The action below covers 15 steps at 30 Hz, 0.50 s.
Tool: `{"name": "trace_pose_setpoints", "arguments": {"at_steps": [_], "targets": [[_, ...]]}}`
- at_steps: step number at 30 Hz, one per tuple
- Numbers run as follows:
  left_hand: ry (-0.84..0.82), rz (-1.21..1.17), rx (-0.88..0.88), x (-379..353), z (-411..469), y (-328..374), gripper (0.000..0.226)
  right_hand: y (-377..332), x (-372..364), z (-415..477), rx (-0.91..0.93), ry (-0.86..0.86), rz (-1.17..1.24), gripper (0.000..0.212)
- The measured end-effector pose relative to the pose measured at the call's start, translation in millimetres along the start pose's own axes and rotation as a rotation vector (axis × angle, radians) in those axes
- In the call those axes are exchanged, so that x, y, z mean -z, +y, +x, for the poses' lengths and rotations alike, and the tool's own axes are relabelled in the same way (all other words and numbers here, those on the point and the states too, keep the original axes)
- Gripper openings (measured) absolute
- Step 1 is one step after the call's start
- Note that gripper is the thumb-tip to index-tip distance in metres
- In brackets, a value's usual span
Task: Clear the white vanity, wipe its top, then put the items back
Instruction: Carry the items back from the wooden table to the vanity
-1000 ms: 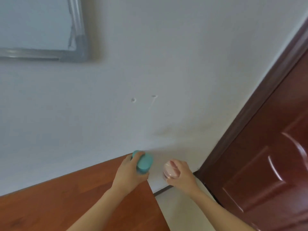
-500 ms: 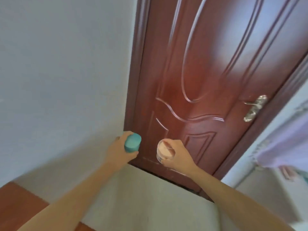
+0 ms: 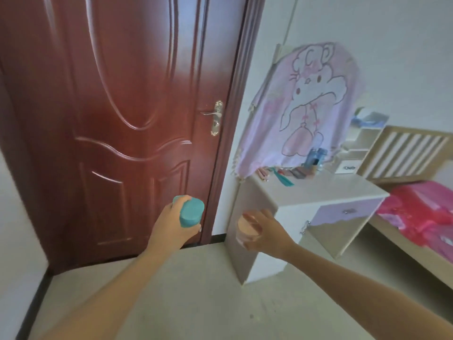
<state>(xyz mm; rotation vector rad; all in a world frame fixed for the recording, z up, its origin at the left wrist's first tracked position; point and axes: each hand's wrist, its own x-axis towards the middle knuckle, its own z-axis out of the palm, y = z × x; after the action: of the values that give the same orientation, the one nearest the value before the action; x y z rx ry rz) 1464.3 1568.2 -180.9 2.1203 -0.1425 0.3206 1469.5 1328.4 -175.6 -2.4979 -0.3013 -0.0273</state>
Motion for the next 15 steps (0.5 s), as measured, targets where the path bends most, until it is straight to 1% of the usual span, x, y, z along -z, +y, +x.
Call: {"name": "trace_pose_setpoints", "arguments": {"at_steps": [3,6,11,13,15], "targets": [[-0.084,-0.023,-0.069,-44.8,7.5,34.8,0.057,35.6,36.2,-21.9,-0.102,0.111,0.019,0.068],[-0.145,-0.076,-0.119,-95.1,9.4,69.7,0.058,81.5,69.0,-43.5,-0.199,0.186,0.108,0.068],[-0.302,-0.065,-0.307,-194.1,29.2,145.7,0.059,159.1,120.6,-86.3,-0.312,0.360,0.191,0.064],[-0.365,-0.105,-0.333,-237.3,34.8,177.2,0.058,190.9,143.3,-100.3,-0.340,0.465,0.279,0.061],[-0.399,-0.154,-0.312,-279.6,34.5,204.7,0.058,220.4,169.9,-115.5,-0.383,0.548,0.313,0.058]]}}
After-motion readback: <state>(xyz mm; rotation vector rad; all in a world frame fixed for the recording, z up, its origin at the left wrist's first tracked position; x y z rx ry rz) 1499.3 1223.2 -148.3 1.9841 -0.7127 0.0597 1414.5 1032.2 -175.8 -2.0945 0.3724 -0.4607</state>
